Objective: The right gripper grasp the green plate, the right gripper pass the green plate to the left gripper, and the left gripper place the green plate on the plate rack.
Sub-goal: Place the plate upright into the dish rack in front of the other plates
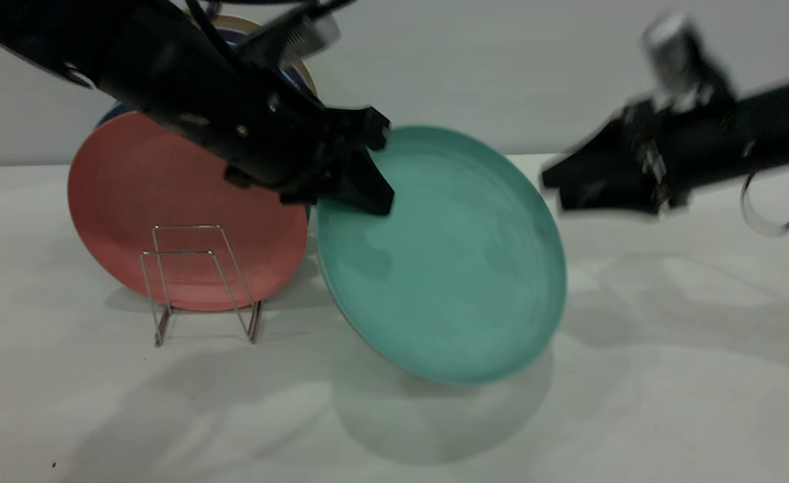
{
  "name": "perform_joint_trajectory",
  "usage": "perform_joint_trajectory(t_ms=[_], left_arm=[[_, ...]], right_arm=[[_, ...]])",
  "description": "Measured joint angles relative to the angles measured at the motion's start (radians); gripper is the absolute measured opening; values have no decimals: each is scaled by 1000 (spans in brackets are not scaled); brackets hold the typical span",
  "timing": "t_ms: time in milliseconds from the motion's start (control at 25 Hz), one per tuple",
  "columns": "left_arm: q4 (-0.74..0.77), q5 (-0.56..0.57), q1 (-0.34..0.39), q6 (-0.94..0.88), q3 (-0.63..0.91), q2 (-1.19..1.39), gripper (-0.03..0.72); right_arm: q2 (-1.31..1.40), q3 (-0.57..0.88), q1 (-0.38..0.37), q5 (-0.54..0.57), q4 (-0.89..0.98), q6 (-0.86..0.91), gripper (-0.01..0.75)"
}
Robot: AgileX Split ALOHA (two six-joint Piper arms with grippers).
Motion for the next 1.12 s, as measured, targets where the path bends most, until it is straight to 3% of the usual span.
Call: perform_joint_trajectory(t_ms=[120,240,440,680,960,1120], left_arm=[[0,4,35,61,0,-27,104],[4,41,82,174,0,-75,104],[16,151,183,459,0,-212,104],[81,219,309,758,0,-340,104],[286,321,441,859,-44,-373,104],[449,374,456,878,-108,-373,104]], right_arm=[[-129,1,-59,15,-2,40,620],[-271,1,-119,77,-44,109,643],[-514,3,-167,125,-250,288,562],[-756,23,-157,153,-530,534,492],[-1049,244,-155,165,-659,658,483],[-1231,401,-155,173,-707,697,483]])
